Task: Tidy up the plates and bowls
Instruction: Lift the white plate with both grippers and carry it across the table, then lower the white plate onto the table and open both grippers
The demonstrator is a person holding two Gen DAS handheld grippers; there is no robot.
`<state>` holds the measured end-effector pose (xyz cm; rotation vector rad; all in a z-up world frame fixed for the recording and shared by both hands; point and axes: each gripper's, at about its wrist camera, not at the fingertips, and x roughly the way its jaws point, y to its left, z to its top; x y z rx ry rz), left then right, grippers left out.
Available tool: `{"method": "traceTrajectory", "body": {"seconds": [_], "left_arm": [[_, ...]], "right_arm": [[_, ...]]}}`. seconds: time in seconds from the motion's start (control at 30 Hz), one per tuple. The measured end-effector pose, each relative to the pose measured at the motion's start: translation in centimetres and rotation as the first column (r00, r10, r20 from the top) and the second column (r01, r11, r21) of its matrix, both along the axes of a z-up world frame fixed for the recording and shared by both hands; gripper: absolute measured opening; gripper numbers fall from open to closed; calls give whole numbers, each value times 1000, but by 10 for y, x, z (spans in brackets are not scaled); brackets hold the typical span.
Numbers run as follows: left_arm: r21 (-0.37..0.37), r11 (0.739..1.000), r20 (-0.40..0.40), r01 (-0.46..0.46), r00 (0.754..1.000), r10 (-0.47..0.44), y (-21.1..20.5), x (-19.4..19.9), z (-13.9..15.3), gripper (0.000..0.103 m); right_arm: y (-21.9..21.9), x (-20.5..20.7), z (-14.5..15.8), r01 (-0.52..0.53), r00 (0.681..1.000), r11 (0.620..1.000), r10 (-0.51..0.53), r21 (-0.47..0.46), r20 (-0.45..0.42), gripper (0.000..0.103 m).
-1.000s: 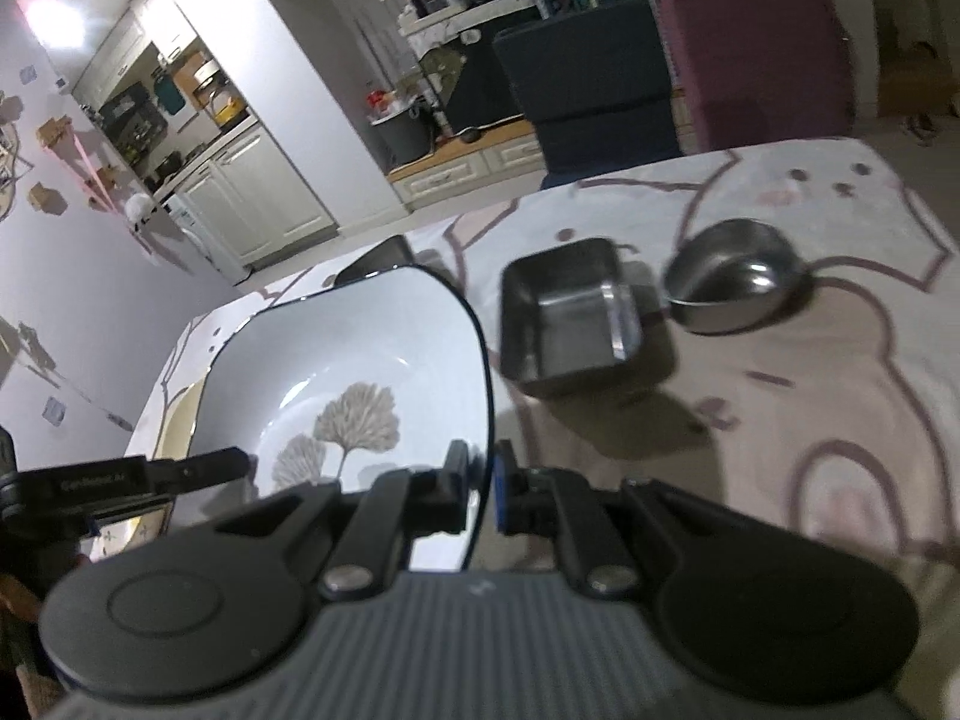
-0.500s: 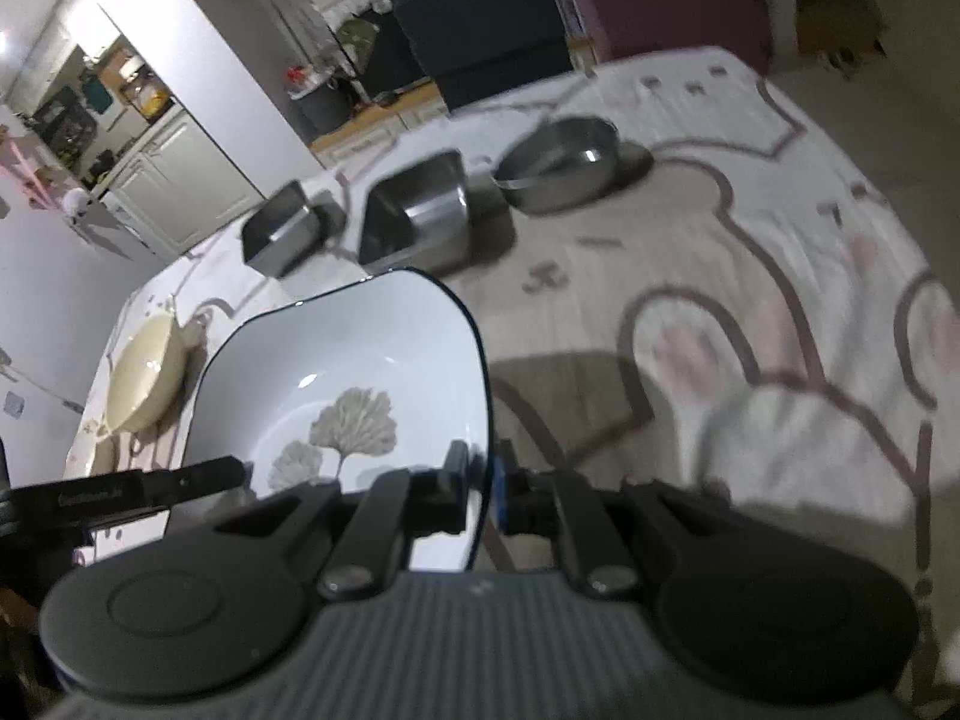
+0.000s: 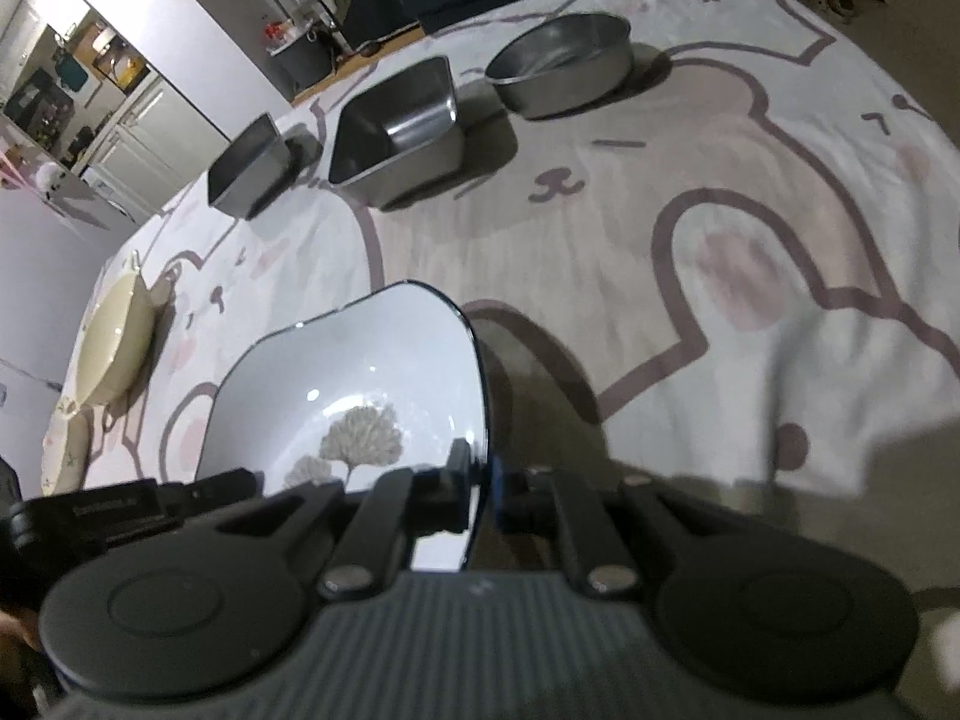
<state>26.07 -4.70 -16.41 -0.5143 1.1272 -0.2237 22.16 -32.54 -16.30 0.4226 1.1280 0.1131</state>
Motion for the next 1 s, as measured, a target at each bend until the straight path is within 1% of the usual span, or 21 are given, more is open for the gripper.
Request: {"method": "traceTrajectory", "body": {"seconds": [0.17, 0.27, 0.33, 0.53, 0.7, 0.77, 0.8, 0.83, 0.87, 0.9, 0.93, 0.97, 1.0], "left_arm": [[1, 1000, -8, 17, 1000, -17, -2, 2, -4, 12], [10, 999, -29, 36, 999, -35, -6, 1, -7, 14], [16, 999, -24, 44, 999, -43, -7, 0, -7, 15], [2, 999, -37, 41, 998, -41, -4, 1, -9, 14], [-1, 999, -50, 44, 998, -44, -3, 2, -8, 13], [2, 998, -54, 59, 997, -59, -3, 3, -7, 18], [3, 998, -53, 64, 997, -64, -3, 3, -6, 22], [7, 998, -50, 64, 997, -64, -2, 2, -5, 30], [11, 998, -46, 65, 997, -64, -2, 1, -3, 33], [16, 998, -41, 66, 997, -66, -1, 0, -2, 39], [25, 997, -37, 69, 997, -68, -1, -1, 0, 46], [32, 997, -34, 71, 997, -70, 0, -2, 1, 51], [36, 997, -32, 71, 997, -70, 0, -3, 3, 63]], "right_arm": [[8, 5, -8, -23, 999, 999, 22, -33, -34, 10], [11, 5, -11, -43, 998, 997, 39, -62, -57, 12], [11, 5, -14, -48, 997, 996, 43, -71, -67, 12], [13, 2, -14, -48, 997, 996, 43, -77, -69, 12], [9, 3, -14, -38, 997, 997, 33, -61, -74, 13], [9, 4, -13, -48, 996, 997, 43, -65, -75, 14], [9, 4, -13, -51, 996, 996, 46, -66, -75, 15], [9, 4, -12, -51, 996, 996, 46, -67, -76, 15], [9, 4, -11, -51, 996, 996, 46, -68, -74, 20], [9, 3, -10, -51, 997, 996, 47, -67, -69, 24], [9, 3, -8, -51, 997, 996, 47, -71, -63, 38], [8, 2, -7, -49, 997, 996, 44, -78, -57, 51], [8, 1, -5, -46, 998, 995, 42, -87, -52, 56]]}}
